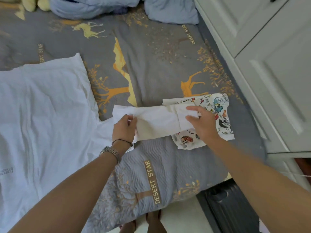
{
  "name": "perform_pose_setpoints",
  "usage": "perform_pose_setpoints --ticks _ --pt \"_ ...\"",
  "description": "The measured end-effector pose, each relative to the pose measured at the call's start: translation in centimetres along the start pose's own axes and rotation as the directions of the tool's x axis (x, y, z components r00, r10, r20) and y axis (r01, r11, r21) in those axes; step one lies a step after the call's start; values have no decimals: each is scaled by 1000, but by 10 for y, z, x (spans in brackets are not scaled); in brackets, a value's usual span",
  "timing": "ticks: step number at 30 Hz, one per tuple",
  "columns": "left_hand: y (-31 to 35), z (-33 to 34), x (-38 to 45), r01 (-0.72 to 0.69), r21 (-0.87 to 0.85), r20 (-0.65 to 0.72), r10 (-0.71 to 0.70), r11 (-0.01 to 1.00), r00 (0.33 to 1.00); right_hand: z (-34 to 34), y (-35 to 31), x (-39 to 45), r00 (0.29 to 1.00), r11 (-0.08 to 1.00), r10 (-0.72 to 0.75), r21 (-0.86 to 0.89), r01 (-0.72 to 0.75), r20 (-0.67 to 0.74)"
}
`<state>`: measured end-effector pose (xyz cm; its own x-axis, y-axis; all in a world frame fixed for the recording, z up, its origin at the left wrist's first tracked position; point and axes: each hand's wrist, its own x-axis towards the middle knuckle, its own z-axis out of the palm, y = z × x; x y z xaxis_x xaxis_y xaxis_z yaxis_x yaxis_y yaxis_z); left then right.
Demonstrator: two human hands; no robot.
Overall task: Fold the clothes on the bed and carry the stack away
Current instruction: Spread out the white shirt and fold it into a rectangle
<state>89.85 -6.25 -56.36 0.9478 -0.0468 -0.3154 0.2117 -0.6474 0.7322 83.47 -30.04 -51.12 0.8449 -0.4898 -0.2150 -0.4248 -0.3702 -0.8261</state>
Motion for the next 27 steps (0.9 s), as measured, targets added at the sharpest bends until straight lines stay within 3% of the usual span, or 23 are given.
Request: perform_pose_setpoints --ticks 4,9,13,16,19,27 --pt "22 17 -4 -59 -31 89 61 998 994 -52 19 20 997 993 -29 -114 20 -78" --pt "15 30 1 -92 210 126 66 973 990 -103 38 44 990 972 -77 -229 48 -117" --pt "3 46 2 -69 470 273 -70 880 959 -117 42 57 992 951 -118 -294 97 -53" --pt "-10 60 -1 -41 599 301 -178 799 937 -116 43 62 991 954 -131 -273 127 1" --pt "-21 67 2 -104 726 313 -193 680 930 -115 47 67 995 967 -94 -233 100 35" --pt "-41 59 7 -247 803 404 -191 543 894 -108 43 81 998 988 35 -152 -26 54"
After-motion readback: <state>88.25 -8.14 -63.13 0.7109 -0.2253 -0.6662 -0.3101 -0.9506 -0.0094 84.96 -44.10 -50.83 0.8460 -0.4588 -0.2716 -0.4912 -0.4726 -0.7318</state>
